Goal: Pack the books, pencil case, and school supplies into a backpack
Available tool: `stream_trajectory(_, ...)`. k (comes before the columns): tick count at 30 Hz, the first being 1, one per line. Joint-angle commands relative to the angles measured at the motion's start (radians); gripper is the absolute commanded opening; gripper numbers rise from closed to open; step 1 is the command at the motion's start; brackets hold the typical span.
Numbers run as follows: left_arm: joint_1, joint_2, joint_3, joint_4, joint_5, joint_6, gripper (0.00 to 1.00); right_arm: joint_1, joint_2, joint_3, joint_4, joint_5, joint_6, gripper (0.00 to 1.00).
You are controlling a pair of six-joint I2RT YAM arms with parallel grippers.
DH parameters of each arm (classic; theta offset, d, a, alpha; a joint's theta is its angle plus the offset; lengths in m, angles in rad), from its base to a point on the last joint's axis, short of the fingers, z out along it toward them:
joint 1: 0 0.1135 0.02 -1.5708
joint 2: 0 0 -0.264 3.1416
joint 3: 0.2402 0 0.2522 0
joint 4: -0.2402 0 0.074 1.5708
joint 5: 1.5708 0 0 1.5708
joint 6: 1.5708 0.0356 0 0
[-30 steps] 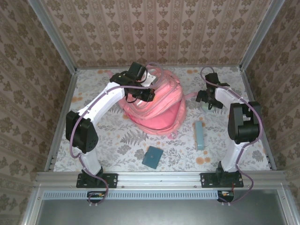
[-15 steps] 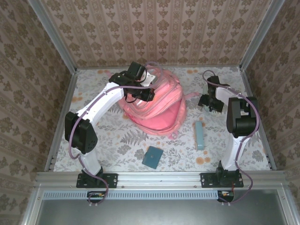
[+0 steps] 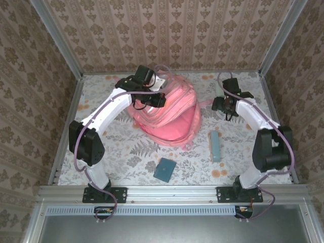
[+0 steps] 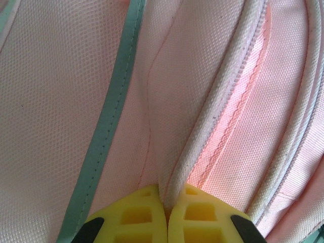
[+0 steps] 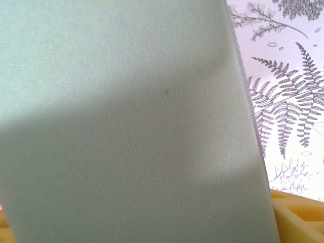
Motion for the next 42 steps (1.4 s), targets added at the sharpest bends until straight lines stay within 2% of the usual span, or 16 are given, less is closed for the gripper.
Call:
stream_trajectory(1,0.013,-0.02,0.072,0.066,0.064,-0.053,0.0,0.056,-0.116,-0.039,-0.067,0.006,0.039,0.81)
stream_trajectory(6,0.016,0.029,0.137,0.08,0.086,-0.082,0.0,0.147,-0.257,-0.104,-0.07,-0.085,0.188,0.79)
stream_trajectory(11,0.018,0.11,0.26,0.063,0.119,-0.106,0.0,0.27,-0.316,-0.197,0.028,-0.157,0.383,0.77)
stream_trajectory(17,0.018,0.163,0.346,0.045,0.13,-0.118,0.0,0.383,-0.244,-0.226,0.187,-0.203,0.584,0.78)
stream_trajectory(23,0.016,0.16,0.339,0.054,0.134,-0.131,0.0,0.413,-0.097,-0.204,0.314,-0.215,0.764,0.78)
stream_trajectory(30,0.017,0.143,0.32,0.065,0.126,-0.136,0.0,0.397,0.056,-0.091,0.249,-0.138,0.792,0.83)
stream_trajectory(33,0.016,0.143,0.319,0.064,0.127,-0.134,0.0,0.386,0.101,-0.03,0.163,-0.113,0.776,0.91)
stream_trajectory(35,0.018,0.142,0.319,0.06,0.126,-0.128,0.0,0.384,0.106,-0.006,0.134,-0.103,0.755,0.94)
stream_trajectory(36,0.018,0.142,0.317,0.059,0.124,-0.127,0.0,0.384,0.101,-0.003,0.136,-0.103,0.745,0.99)
stream_trajectory(42,0.025,0.146,0.315,0.064,0.125,-0.126,0.0,0.388,0.058,0.009,0.118,-0.111,0.679,1.0)
